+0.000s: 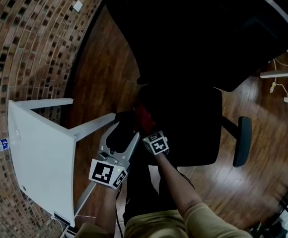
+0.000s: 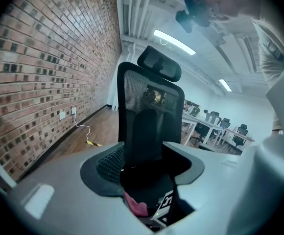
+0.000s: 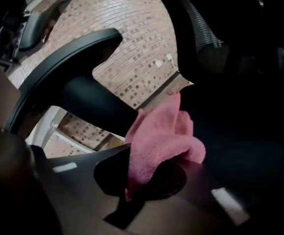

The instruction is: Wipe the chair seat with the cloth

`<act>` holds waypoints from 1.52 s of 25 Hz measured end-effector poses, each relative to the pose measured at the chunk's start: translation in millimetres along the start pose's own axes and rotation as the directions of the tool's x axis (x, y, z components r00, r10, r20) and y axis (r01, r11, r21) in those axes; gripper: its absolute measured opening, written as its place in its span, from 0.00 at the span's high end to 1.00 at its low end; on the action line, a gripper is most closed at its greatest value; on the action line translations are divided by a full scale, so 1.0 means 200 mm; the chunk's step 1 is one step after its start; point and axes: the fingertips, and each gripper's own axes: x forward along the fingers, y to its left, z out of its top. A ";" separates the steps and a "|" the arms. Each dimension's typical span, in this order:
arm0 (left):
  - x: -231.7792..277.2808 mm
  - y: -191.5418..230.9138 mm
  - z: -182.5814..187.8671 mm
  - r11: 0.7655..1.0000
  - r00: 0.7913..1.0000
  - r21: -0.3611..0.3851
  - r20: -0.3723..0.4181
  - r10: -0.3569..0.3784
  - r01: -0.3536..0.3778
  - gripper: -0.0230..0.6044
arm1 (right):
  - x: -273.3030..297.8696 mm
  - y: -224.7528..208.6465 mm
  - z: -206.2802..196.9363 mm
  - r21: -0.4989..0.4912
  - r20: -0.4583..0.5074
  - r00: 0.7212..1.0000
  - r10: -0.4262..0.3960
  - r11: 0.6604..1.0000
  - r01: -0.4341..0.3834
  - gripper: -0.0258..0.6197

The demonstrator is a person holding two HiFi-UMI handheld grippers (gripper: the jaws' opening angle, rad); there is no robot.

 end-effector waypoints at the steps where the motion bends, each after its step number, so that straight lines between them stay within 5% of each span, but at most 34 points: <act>1: 0.00 0.00 -0.01 1.000 1.000 -0.010 0.003 0.003 -0.003 0.61 | -0.04 -0.07 -0.02 -0.010 0.003 0.999 -0.052 0.999 0.052 0.94; 4: -0.01 -0.02 -0.04 0.999 1.000 -0.038 -0.005 0.000 -0.001 0.61 | -0.32 -0.48 -0.20 0.037 -0.006 0.947 -0.322 0.946 0.322 0.94; 6: 0.00 -0.05 -0.06 0.999 1.000 -0.049 -0.012 -0.012 0.012 0.61 | -0.63 -0.82 -0.38 0.122 -0.033 0.862 -0.506 0.854 0.506 0.94; 9: 0.02 -0.10 -0.05 0.998 0.999 -0.053 -0.002 -0.036 0.036 0.61 | -1.13 -1.21 -0.55 0.164 -0.073 0.699 -0.711 0.683 0.712 0.94; 11: 0.03 -0.11 -0.05 0.997 0.999 -0.054 0.002 -0.046 0.046 0.61 | -1.37 -1.35 -0.62 0.221 -0.102 0.604 -0.791 0.574 0.789 0.94; 14: 0.05 -0.14 -0.05 0.997 0.998 -0.049 0.000 -0.063 0.063 0.61 | -1.47 -1.40 -0.66 0.232 -0.137 0.561 -0.816 0.524 0.820 0.94; 15: 0.06 -0.15 -0.04 0.997 0.998 -0.045 -0.001 -0.069 0.069 0.61 | -1.44 -1.37 -0.64 0.227 -0.137 0.581 -0.803 0.545 0.807 0.94; 17: 0.07 -0.17 -0.03 0.996 0.997 -0.038 0.000 -0.076 0.076 0.61 | -1.26 -1.23 -0.56 0.254 -0.081 0.703 -0.707 0.667 0.700 0.94; 19: 0.05 -0.18 -0.01 0.996 0.997 -0.040 -0.002 -0.077 0.076 0.61 | -0.96 -0.92 -0.41 0.249 0.021 0.867 -0.498 0.842 0.478 0.94; 21: 0.02 -0.17 0.00 0.996 0.997 -0.043 -0.007 -0.074 0.073 0.61 | -0.65 -0.50 -0.26 0.192 0.093 0.969 -0.230 0.959 0.209 0.94; 23: 0.00 -0.15 0.03 0.997 0.998 -0.036 -0.006 -0.068 0.068 0.61 | -0.39 -0.11 -0.15 0.118 0.105 0.994 -0.018 0.993 0.006 0.94; 25: -0.03 -0.14 0.06 0.998 0.998 -0.015 0.001 -0.059 0.059 0.61 | -0.21 0.15 -0.12 0.026 0.062 0.995 0.077 0.997 -0.079 0.94; 27: -0.06 -0.14 0.08 0.998 0.998 0.017 0.007 -0.056 0.056 0.61 | -0.11 0.23 -0.16 -0.031 0.000 0.999 0.051 0.998 -0.051 0.94; 30: -0.08 -0.10 0.08 0.998 0.998 0.020 0.015 -0.057 0.056 0.62 | -0.16 -0.04 -0.27 0.035 -0.044 0.989 -0.141 0.989 0.142 0.94; 32: -0.08 -0.09 0.05 0.999 0.998 0.012 0.015 -0.054 0.053 0.62 | -0.38 -0.37 -0.40 0.145 -0.065 0.941 -0.331 0.930 0.337 0.94; 35: -0.06 -0.10 0.00 0.998 0.998 0.023 0.004 -0.064 0.064 0.61 | -0.96 -0.95 -0.68 0.313 -0.129 0.748 -0.652 0.689 0.654 0.94; 38: -0.06 -0.14 -0.03 0.997 0.997 0.016 0.008 -0.077 0.077 0.62 | -1.46 -1.25 -0.84 0.349 -0.162 0.583 -0.796 0.507 0.788 0.94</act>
